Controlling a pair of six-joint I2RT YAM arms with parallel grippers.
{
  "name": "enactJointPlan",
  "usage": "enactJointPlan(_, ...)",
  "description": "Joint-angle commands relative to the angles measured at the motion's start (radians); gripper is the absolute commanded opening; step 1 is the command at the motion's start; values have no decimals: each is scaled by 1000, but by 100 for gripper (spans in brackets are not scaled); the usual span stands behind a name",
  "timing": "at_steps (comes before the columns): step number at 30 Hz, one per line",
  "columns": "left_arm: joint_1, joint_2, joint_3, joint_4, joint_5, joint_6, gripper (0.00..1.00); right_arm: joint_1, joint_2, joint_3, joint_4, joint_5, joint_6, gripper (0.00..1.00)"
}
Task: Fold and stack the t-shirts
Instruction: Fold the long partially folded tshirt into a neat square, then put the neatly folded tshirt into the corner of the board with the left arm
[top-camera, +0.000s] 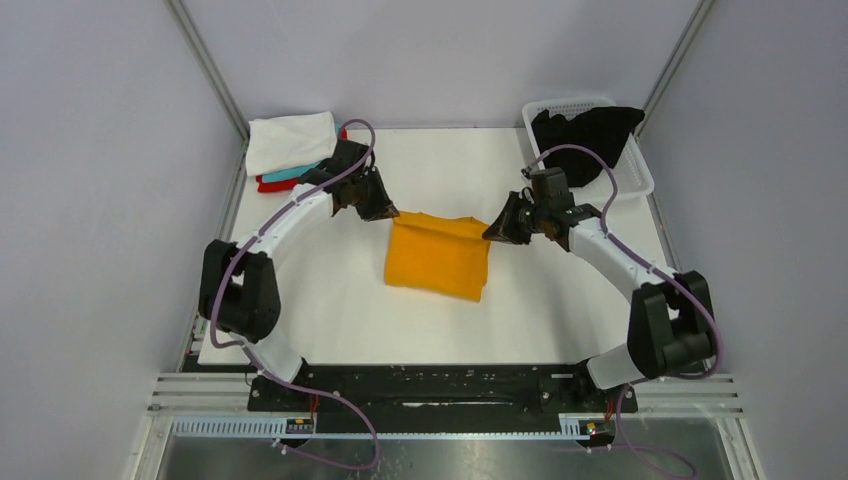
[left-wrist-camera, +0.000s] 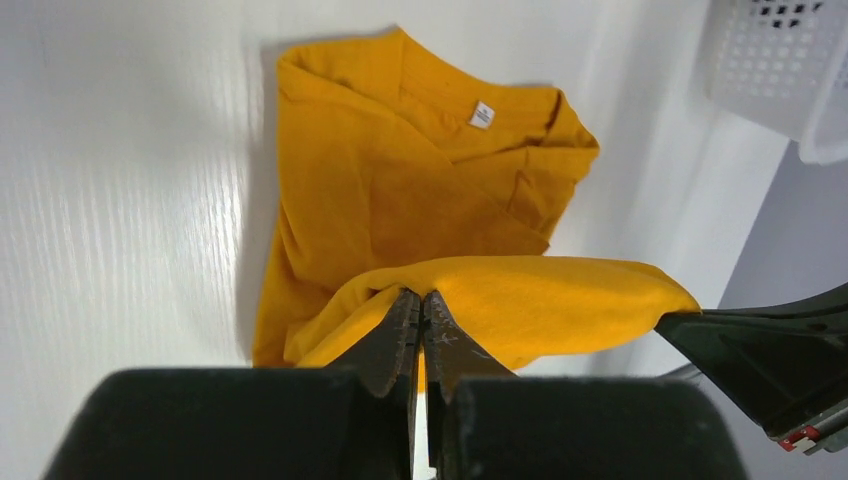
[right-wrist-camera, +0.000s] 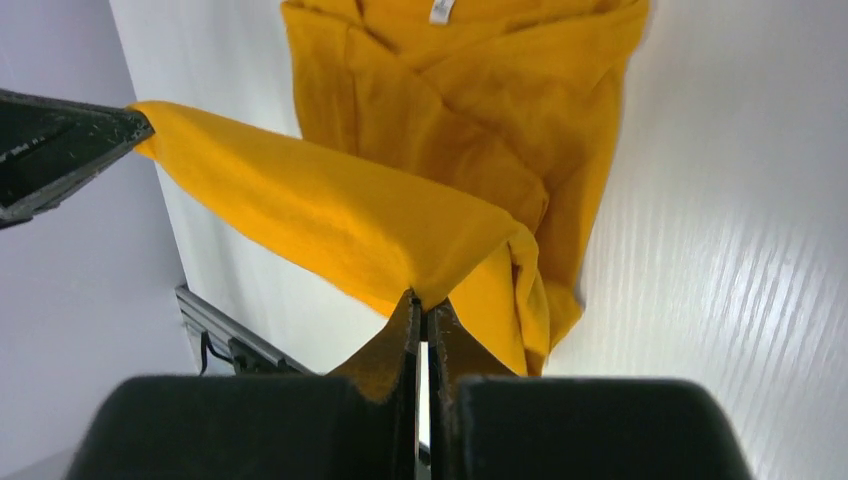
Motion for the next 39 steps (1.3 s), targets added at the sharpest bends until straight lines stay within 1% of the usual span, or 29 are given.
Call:
enactJointPlan(1,25,91,108,40,-34,23,0,-46,104,73,104,-58,16,0)
enactJointPlan(6,26,246,229,10,11,37,0,-72,213,114,183,-91,42,0)
enactJointPlan(8,27,297,273,-3,-7,32,0,-79,259,136,198,-92,55,1)
enactJointPlan(9,28,319,289,-6,-19,28,9,-84,280,152,202,-94,58,6)
enactJointPlan(10,30,337,311,-13,-28,28,22,-87,304,170,203,-91,59,16)
enactJointPlan(11,34,353,336,-28,-28,28,29,-92,327,191,202,-87,64,30)
enactJointPlan(12,40,366,363,-40,-24,29,39,-97,343,212,195,-85,66,49)
enactJointPlan(13,41,374,396,-53,-24,31,56,-100,353,231,186,-84,67,72)
enactJointPlan(14,44,371,415,-68,-28,34,91,-100,356,249,169,-74,63,96)
enactJointPlan(15,45,363,426,-83,-38,35,98,-100,350,259,152,-63,54,99)
enactJointPlan(17,45,329,408,-91,-49,40,99,-100,316,243,145,-49,49,99)
enactJointPlan(19,45,291,355,-74,-46,48,99,-99,254,189,162,-49,47,100)
enactJointPlan(23,43,242,209,-31,11,96,99,-100,140,27,212,-85,41,99)
enactJointPlan(26,40,246,119,-13,47,128,99,-99,57,-88,232,-104,27,100)
enactJointPlan(30,28,291,81,0,52,154,99,-99,-43,-192,229,-114,6,99)
enactJointPlan(31,25,304,79,6,61,160,98,-99,-65,-209,215,-108,2,99)
enactJointPlan(34,0,352,81,4,74,171,90,-98,-132,-249,184,-75,-1,99)
enactJointPlan(38,-58,394,85,-13,29,165,86,-99,-214,-265,121,-24,-28,100)
enactJointPlan(39,-71,405,92,-24,7,160,83,-99,-230,-270,113,-13,-34,100)
